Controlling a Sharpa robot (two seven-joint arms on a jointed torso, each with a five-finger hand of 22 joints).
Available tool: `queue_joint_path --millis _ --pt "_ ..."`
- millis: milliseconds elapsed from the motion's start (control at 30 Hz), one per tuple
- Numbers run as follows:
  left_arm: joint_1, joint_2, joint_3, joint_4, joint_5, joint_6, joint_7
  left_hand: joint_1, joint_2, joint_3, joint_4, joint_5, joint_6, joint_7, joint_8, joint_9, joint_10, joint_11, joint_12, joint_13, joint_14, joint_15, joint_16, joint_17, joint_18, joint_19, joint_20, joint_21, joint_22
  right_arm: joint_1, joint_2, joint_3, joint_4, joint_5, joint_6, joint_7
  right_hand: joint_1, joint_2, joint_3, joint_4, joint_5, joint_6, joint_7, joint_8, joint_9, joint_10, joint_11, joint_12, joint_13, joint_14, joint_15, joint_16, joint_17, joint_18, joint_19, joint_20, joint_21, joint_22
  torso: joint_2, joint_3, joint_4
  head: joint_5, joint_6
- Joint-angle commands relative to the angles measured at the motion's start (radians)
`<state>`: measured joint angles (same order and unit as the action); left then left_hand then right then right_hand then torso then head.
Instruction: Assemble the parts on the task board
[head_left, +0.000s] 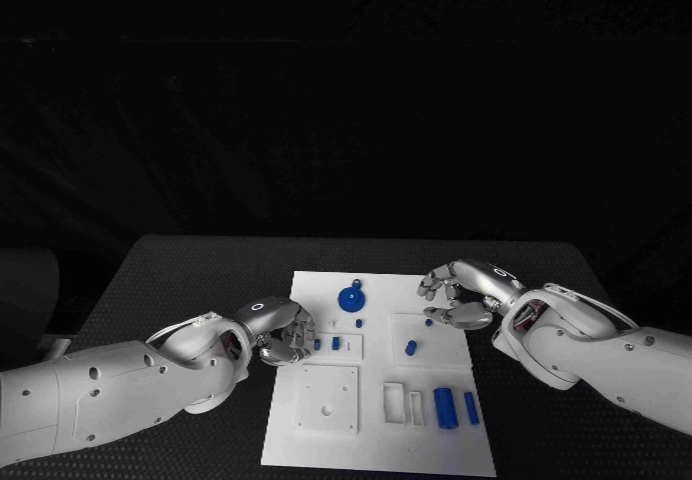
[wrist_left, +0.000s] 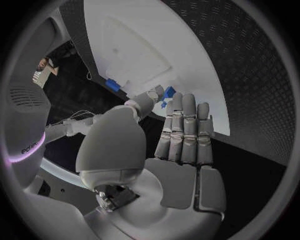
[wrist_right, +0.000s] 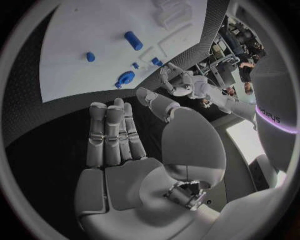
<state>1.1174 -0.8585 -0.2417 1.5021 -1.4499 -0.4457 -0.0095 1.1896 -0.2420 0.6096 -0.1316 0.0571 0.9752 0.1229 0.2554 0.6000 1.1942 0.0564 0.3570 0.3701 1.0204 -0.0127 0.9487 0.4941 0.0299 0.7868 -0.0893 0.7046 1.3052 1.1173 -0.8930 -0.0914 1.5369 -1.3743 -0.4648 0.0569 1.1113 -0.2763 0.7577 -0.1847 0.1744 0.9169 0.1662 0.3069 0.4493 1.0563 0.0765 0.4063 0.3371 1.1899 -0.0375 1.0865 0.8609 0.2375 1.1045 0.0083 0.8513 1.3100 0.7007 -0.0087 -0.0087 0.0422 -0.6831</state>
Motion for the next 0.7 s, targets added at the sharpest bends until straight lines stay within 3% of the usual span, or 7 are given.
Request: queue_joint_path --millis 33,333,700 --pt "-0.001 0.007 0.000 -0.002 -0.006 -0.020 -0.007 -0.005 -0.003 0.000 0.009 -0.005 -0.003 0.004 -0.006 -0.002 -0.006 -0.001 -0.006 0.001 0.001 -0.004 0.003 0.001 -0.011 0.007 -0.025 -0.006 0.001 -0.001 0.001 0.000 0.001 -0.002 0.002 0.009 -0.004 -0.009 -0.001 0.005 0.006 -0.009 -0.001 0.004 -0.001 0.005 -0.001 -0.006 -0.001 0.002 0.002 0.005 -0.001 0.024 0.006 -0.003 -0.005 0.004 0.000 -0.0001 0.0001 -0.001 0.001" --pt "-0.002 0.036 0.001 -0.023 -0.005 0.000 -0.013 -0.001 -0.006 0.000 0.013 -0.005 -0.006 0.006 -0.009 -0.004 -0.007 0.000 -0.008 0.001 0.001 -0.005 0.003 0.002 -0.010 0.008 -0.025 -0.008 0.003 0.000 0.004 0.000 0.001 -0.002 0.002 0.009 -0.004 -0.008 -0.001 0.005 0.007 -0.008 -0.001 0.005 -0.001 0.006 -0.001 -0.007 -0.002 0.002 0.002 0.005 -0.001 0.024 0.007 -0.003 -0.005 0.004 0.001 -0.0003 -0.0009 -0.003 0.002" --pt "-0.004 0.042 0.001 -0.033 -0.005 0.017 -0.022 0.002 -0.004 0.000 0.015 -0.005 -0.007 0.006 -0.010 -0.006 -0.008 0.000 -0.010 0.001 0.001 -0.005 0.002 0.003 -0.010 0.008 -0.025 -0.009 0.004 0.000 0.005 0.000 0.001 -0.002 0.003 0.010 -0.004 -0.008 -0.001 0.006 0.008 -0.008 -0.001 0.005 -0.002 0.007 -0.001 -0.008 -0.003 0.002 0.001 0.005 -0.002 0.024 0.007 -0.004 -0.005 0.004 -0.001 -0.0002 -0.0001 -0.006 -0.001"
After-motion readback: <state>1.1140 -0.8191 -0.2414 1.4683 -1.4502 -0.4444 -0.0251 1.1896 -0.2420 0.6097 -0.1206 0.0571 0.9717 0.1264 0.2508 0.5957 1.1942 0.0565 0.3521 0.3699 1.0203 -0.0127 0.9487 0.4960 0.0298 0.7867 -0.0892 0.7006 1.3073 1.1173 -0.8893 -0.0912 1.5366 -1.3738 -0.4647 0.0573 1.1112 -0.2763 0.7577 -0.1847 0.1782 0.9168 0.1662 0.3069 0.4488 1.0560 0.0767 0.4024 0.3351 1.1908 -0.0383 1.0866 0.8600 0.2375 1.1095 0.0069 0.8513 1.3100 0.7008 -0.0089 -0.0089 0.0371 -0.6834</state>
